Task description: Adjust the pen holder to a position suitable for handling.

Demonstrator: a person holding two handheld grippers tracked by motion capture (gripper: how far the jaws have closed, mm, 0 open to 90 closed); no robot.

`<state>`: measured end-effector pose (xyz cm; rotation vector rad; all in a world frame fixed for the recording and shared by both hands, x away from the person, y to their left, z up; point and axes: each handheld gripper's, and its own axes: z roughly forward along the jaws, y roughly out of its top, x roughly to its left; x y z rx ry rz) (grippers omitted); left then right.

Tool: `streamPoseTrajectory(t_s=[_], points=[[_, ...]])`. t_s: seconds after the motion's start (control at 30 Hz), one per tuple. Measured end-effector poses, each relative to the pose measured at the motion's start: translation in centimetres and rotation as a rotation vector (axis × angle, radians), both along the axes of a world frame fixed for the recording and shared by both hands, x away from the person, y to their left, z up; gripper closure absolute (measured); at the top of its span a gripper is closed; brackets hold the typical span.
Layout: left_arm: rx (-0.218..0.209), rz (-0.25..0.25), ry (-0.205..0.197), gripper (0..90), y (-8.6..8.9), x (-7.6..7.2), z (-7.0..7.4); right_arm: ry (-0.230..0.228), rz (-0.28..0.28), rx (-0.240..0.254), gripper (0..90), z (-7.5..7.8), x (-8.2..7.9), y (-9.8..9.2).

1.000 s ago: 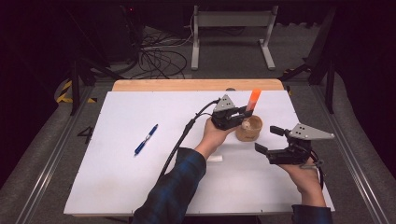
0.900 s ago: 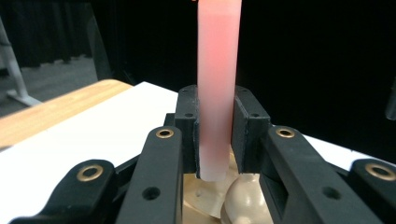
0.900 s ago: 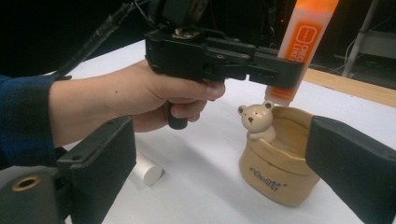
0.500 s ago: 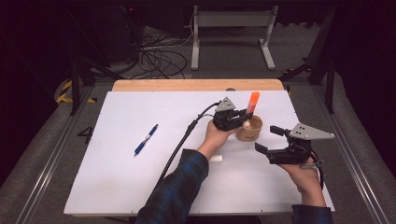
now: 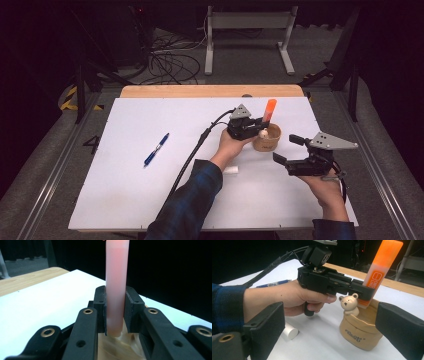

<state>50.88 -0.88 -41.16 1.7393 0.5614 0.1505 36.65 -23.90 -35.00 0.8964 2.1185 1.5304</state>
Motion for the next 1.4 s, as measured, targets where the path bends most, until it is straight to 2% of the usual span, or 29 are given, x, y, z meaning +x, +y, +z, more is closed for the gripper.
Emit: streamPoseTrajectory(t_s=[0.23,1.13,1.4], points=[[0.000,-0.030,0.006,74.9,0.19,0.17,-0.19,0.000,0.000,-0.001,9.8,0.00,0.00,-0.02],[0.010,-0.030,-0.007,73.4,0.24,0.23,-0.15,0.004,0.004,-0.002,10.1,-0.04,0.04,0.02],[0.003,-0.029,-0.001,72.4,0.33,0.32,-0.18,0.005,0.004,-0.004,10.2,-0.06,0.06,0.07]])
